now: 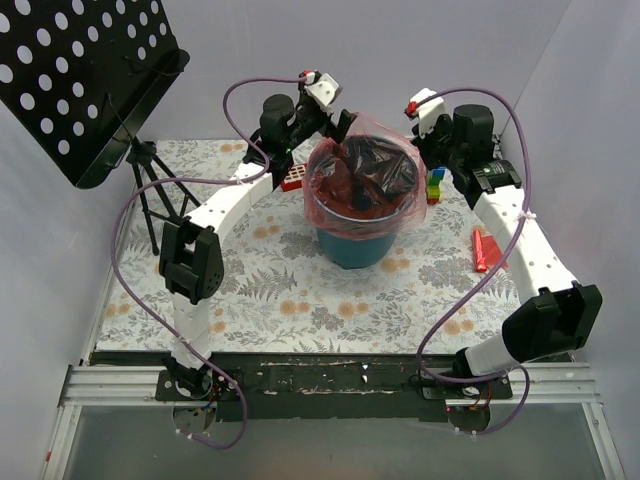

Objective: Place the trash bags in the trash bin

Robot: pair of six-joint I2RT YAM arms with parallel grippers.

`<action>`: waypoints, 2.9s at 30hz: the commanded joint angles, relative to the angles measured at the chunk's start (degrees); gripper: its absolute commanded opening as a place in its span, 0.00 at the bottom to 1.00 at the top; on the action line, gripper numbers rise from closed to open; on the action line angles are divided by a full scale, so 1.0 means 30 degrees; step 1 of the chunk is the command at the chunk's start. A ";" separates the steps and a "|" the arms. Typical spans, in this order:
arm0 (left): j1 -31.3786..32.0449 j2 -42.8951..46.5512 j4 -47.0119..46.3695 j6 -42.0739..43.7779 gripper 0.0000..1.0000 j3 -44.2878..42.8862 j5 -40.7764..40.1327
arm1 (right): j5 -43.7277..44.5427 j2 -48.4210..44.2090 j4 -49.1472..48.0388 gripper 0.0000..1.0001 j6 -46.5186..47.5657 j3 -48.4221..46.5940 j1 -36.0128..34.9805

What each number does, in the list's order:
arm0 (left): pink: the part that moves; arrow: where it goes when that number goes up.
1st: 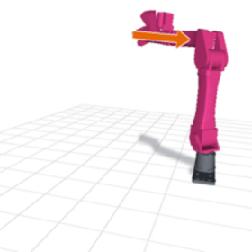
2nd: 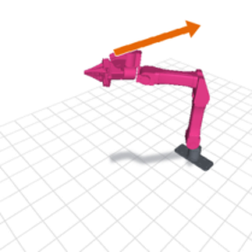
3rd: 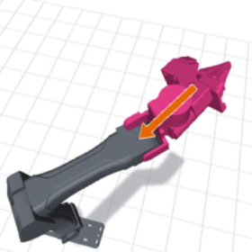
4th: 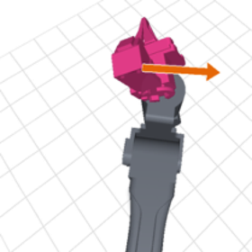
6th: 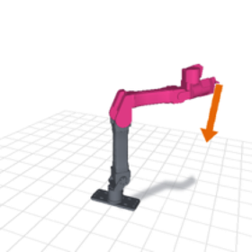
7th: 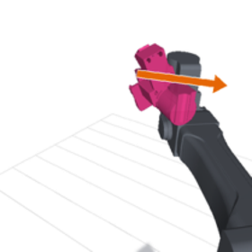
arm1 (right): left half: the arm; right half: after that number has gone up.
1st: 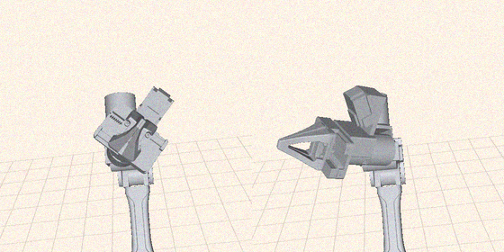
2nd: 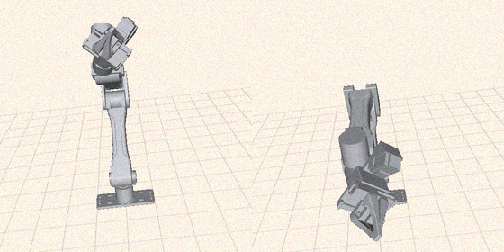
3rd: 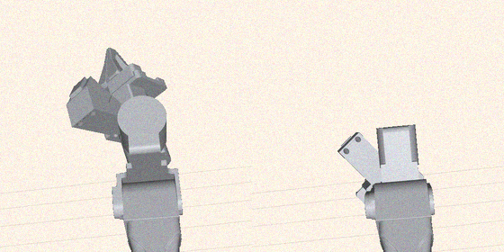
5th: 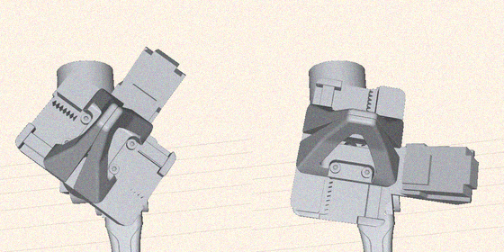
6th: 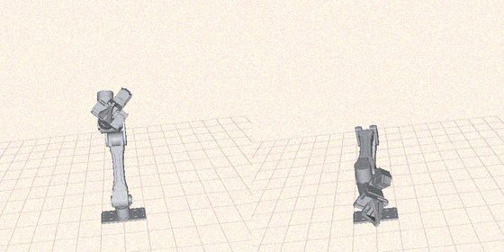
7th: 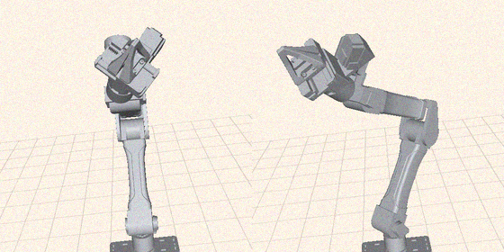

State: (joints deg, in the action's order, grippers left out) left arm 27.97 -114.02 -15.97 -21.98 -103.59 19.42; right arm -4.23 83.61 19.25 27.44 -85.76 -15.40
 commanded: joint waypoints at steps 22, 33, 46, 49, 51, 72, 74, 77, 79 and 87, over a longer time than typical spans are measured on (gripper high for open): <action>-0.0708 -0.4592 0.4415 -0.8403 0.84 -0.6309 0.1435 | -1.5390 0.0898 -0.2015 0.66 -1.2095 0.0778 0.9025; -0.0884 -0.4328 0.4590 -1.1511 0.84 -0.6076 0.3811 | -2.0443 0.0956 -0.7349 0.75 -1.8111 0.4121 0.8942; -0.0885 -0.4445 0.4531 -1.1222 0.83 -0.6396 0.3489 | -1.9568 0.1893 -0.7763 0.60 -1.9078 0.4474 0.8209; -0.0914 -0.4679 0.4648 -0.9963 0.84 -0.7274 0.2380 | -1.9683 0.2362 -0.8345 0.25 -1.9574 0.4328 0.8180; -0.0972 -0.4942 0.4939 -0.9493 0.86 -0.7947 0.2227 | -1.9917 0.2655 -0.9106 0.02 -2.0043 0.4269 0.8150; -0.1968 -0.4855 0.1898 -2.0409 0.86 -0.2298 1.0102 | -1.9098 0.3798 -0.7881 0.01 -1.8992 0.5324 0.6717; -0.1968 -0.4973 0.1282 -2.2053 0.86 -0.1713 1.1305 | -1.9157 0.3886 -0.7530 0.01 -1.8699 0.5382 0.6423; -0.1968 -0.4944 0.0431 -2.2791 0.85 -0.0775 1.2042 | -1.9040 0.4062 -0.7177 0.01 -1.8289 0.5761 0.6246; -0.2027 -0.5090 0.0342 -2.2820 0.84 -0.0277 1.2013 | -1.8981 0.4150 -0.7032 0.01 -1.7996 0.6026 0.6275; -0.2524 -0.5149 0.0897 -2.1415 0.87 0.1395 1.1836 | -1.8543 0.4853 -0.6444 0.01 -1.6796 0.5618 0.6275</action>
State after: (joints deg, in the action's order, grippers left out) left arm 21.28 -130.10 -13.56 -88.14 -100.49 52.53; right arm -60.58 97.69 -0.43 -25.93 -67.70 3.36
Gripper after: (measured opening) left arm 0.837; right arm 0.021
